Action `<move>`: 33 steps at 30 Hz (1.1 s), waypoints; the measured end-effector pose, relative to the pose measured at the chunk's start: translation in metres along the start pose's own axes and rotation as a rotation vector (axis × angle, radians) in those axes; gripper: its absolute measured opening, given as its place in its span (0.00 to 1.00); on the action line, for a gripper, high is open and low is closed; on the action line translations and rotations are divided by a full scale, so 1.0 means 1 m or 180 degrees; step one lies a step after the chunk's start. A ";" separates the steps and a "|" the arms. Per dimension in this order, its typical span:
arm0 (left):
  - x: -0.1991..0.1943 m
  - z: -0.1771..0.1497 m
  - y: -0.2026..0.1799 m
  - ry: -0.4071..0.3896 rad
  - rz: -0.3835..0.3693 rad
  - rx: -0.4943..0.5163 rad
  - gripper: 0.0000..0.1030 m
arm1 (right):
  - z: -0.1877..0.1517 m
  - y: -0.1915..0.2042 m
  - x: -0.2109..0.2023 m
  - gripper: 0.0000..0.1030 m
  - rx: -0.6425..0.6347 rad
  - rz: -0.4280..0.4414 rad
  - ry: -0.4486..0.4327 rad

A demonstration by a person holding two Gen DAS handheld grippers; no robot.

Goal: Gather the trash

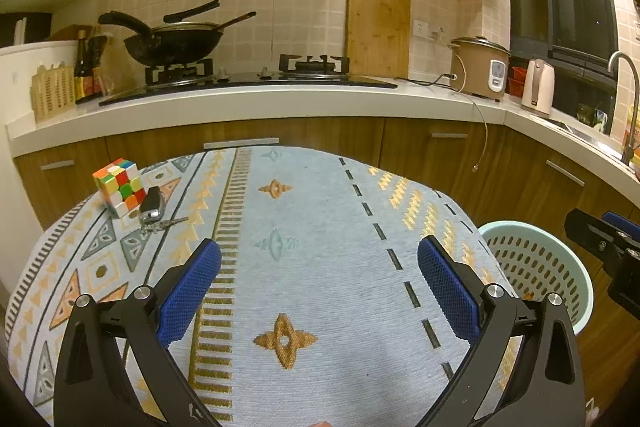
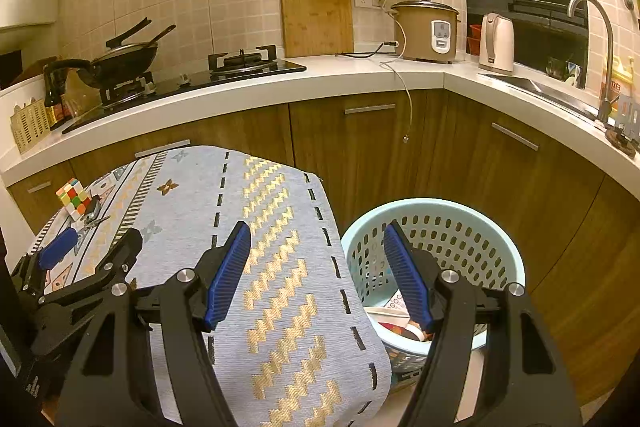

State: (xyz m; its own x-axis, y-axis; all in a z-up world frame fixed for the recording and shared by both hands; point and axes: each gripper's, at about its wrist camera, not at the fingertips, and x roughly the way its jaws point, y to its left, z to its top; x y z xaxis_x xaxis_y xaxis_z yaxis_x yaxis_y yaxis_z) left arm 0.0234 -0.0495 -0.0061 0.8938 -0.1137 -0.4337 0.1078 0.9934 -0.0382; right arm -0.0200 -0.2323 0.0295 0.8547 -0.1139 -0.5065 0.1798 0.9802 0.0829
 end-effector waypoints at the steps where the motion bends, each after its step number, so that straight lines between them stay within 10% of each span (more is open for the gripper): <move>1: 0.000 0.000 0.000 -0.0001 0.0002 -0.0001 0.93 | 0.000 0.000 0.000 0.63 0.0002 0.0000 0.0002; 33: 0.000 0.001 -0.001 0.0002 0.0008 -0.0001 0.93 | 0.000 -0.005 0.005 0.63 0.0029 0.0034 0.0049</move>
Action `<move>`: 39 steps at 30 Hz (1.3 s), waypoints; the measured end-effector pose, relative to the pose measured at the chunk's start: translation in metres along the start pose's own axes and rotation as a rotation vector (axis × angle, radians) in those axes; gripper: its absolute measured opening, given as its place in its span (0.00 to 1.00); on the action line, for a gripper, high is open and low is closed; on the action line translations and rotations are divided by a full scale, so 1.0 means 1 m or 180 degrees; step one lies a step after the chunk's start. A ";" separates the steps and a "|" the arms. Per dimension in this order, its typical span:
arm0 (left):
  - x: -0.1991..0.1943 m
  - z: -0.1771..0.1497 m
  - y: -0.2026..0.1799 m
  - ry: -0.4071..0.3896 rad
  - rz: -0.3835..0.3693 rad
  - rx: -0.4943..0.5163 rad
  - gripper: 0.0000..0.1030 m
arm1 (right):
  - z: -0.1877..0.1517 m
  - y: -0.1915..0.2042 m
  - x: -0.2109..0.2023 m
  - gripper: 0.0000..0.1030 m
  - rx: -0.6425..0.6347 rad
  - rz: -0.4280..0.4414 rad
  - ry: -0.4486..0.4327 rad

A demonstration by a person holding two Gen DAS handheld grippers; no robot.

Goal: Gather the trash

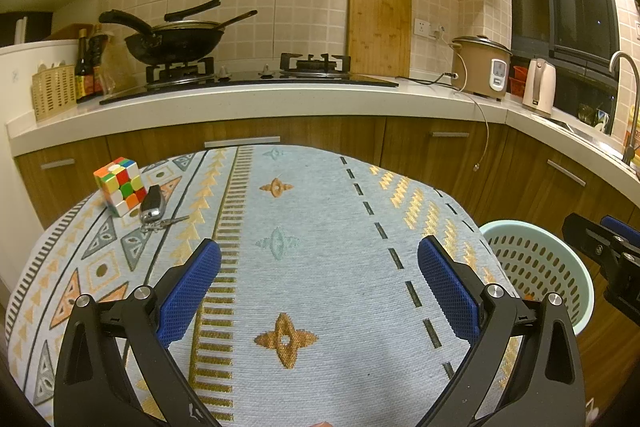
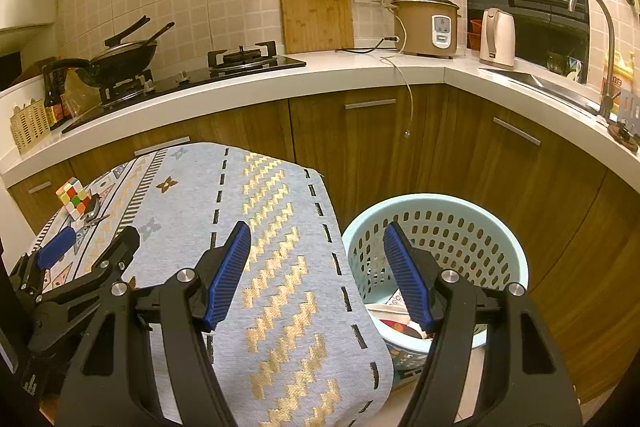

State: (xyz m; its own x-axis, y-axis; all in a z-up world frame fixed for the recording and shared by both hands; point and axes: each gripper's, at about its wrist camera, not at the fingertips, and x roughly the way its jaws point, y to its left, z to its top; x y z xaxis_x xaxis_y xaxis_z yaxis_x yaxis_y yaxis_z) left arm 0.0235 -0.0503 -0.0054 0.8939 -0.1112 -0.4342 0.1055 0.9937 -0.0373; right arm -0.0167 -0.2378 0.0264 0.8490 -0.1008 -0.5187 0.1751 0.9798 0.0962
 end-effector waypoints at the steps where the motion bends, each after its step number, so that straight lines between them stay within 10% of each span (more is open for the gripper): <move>1: 0.000 0.000 0.000 0.0001 0.0001 -0.0001 0.93 | 0.000 0.000 0.000 0.63 0.0000 0.0000 0.0000; 39: 0.002 -0.002 0.001 0.0079 0.0080 0.0007 0.93 | -0.002 0.000 0.007 0.63 0.0014 0.0050 0.0047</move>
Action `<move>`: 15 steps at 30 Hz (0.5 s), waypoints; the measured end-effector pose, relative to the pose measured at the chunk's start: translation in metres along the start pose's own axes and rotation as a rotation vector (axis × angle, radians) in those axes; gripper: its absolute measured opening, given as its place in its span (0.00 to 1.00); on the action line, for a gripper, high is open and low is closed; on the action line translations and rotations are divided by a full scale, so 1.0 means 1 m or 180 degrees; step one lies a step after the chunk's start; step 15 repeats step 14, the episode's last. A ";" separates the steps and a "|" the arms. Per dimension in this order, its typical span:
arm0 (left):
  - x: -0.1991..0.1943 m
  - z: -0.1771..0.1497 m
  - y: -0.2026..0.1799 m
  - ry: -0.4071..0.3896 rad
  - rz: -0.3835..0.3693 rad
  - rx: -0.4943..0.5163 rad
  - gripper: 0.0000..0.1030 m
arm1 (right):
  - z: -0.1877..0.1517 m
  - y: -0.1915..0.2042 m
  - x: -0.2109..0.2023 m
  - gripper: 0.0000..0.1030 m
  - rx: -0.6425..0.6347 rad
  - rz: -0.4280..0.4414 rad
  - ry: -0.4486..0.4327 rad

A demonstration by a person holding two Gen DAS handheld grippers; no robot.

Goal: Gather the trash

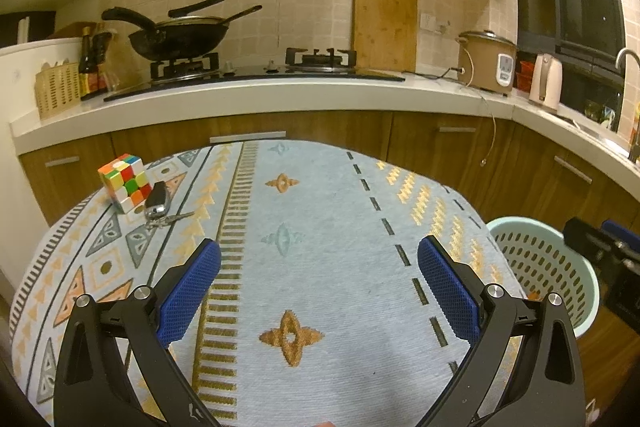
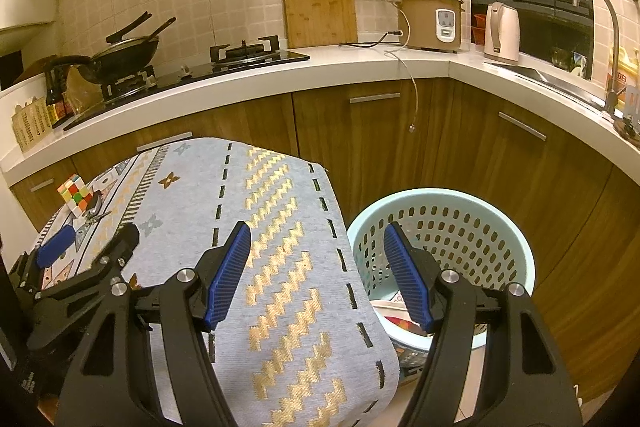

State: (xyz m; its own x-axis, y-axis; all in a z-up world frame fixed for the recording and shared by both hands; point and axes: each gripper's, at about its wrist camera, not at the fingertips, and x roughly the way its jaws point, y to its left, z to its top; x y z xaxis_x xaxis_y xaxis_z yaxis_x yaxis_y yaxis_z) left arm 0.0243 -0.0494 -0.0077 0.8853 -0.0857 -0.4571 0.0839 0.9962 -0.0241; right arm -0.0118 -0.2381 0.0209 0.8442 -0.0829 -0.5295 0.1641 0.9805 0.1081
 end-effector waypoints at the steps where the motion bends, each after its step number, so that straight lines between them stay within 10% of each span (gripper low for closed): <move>1: 0.000 0.000 -0.001 0.0008 0.0015 0.0009 0.93 | 0.000 0.000 0.000 0.63 0.0004 0.0002 -0.0004; 15: -0.004 0.000 -0.004 -0.0048 0.0055 0.0073 0.93 | -0.002 -0.005 0.000 0.63 0.0026 -0.0032 0.0023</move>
